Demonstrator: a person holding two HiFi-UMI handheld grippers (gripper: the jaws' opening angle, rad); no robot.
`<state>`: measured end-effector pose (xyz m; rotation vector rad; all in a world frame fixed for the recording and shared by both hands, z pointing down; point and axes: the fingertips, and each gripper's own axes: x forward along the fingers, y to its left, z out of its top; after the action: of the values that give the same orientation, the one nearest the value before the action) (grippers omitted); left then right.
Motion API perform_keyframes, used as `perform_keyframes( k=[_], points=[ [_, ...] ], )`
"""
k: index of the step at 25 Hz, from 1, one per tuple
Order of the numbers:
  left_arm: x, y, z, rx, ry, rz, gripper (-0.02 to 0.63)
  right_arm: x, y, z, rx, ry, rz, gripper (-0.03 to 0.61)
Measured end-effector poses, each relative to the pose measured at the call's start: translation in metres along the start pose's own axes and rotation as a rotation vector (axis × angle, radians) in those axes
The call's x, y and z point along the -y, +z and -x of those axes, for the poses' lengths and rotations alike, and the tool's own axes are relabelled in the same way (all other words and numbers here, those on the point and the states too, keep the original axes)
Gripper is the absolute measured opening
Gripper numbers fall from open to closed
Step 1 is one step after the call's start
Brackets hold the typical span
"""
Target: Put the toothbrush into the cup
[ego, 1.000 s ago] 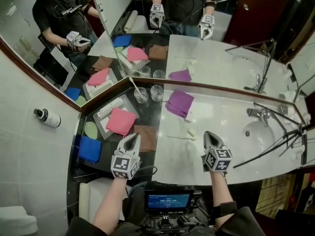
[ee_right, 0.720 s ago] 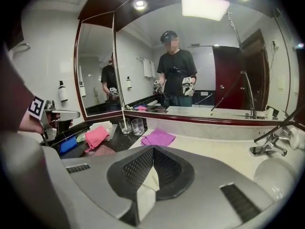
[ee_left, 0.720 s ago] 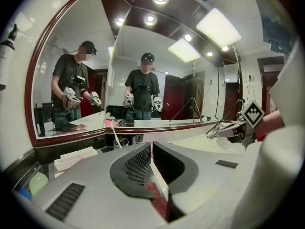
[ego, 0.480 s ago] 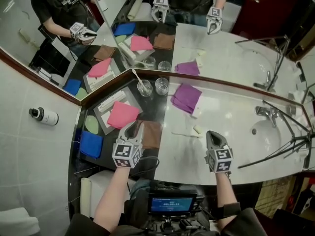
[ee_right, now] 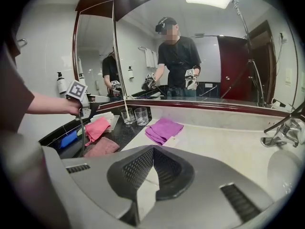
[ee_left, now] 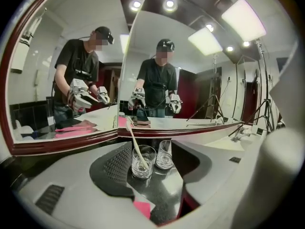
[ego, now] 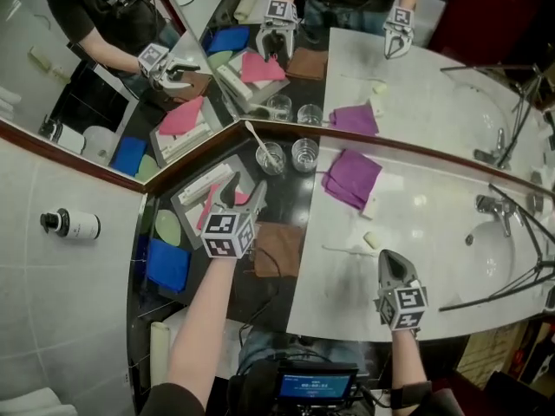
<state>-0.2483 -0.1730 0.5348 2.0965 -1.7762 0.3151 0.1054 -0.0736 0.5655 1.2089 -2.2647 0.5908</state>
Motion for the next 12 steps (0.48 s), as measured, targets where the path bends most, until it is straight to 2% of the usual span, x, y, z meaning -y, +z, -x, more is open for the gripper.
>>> perform_keyframes(
  k=[3,8,12],
  points=[
    [-0.016,0.003,-0.036,-0.008,0.000,0.036,0.262,-0.004,-0.006,-0.004,-0.002,-0.006,-0.016,0.002],
    [-0.042,0.006,-0.086,-0.004,0.012,0.184,0.262,-0.007,-0.019,-0.010,-0.009,-0.018,-0.047,0.002],
    [-0.049,0.000,-0.114,-0.021,0.012,0.168,0.251,-0.002,-0.025,-0.009,-0.005,-0.046,-0.061,0.002]
  ],
)
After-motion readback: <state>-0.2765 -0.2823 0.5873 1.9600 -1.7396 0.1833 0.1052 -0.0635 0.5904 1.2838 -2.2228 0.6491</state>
